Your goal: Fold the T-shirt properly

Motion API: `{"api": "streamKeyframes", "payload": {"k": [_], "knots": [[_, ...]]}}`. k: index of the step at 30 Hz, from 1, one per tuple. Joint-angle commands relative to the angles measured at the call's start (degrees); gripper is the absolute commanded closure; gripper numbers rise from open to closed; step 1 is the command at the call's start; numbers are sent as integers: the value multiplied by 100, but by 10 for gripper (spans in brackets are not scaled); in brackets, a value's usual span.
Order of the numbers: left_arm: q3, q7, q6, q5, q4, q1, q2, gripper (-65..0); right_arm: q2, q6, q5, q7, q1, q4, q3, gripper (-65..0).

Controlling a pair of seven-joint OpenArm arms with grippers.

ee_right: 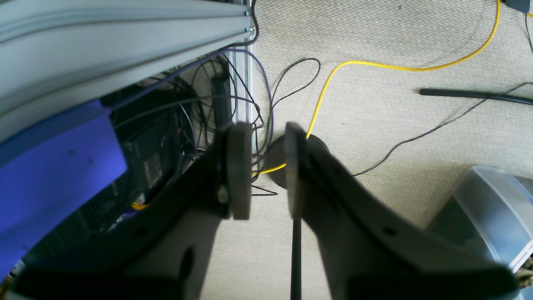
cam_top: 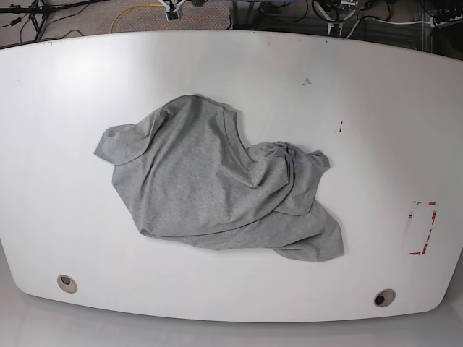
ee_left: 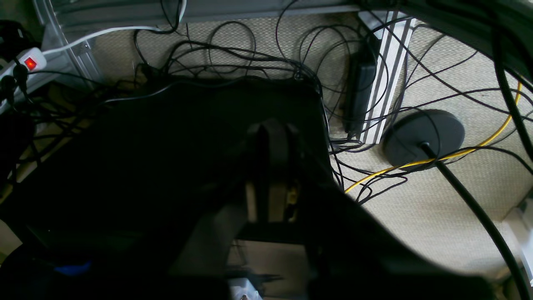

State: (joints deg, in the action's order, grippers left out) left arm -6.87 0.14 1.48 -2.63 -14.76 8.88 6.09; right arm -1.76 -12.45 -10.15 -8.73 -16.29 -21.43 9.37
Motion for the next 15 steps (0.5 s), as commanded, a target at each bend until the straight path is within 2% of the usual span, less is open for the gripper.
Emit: {"api": "streamKeyframes", "payload": {"k": [1, 15], "knots": [[4, -21, 33, 3, -37, 43, 40, -11, -18, -22, 32, -20, -55, -31, 2, -125], [14, -28, 33, -14, 1, 11, 37, -10, -7, -31, 27, -1, -82, -41, 9, -125]]}}
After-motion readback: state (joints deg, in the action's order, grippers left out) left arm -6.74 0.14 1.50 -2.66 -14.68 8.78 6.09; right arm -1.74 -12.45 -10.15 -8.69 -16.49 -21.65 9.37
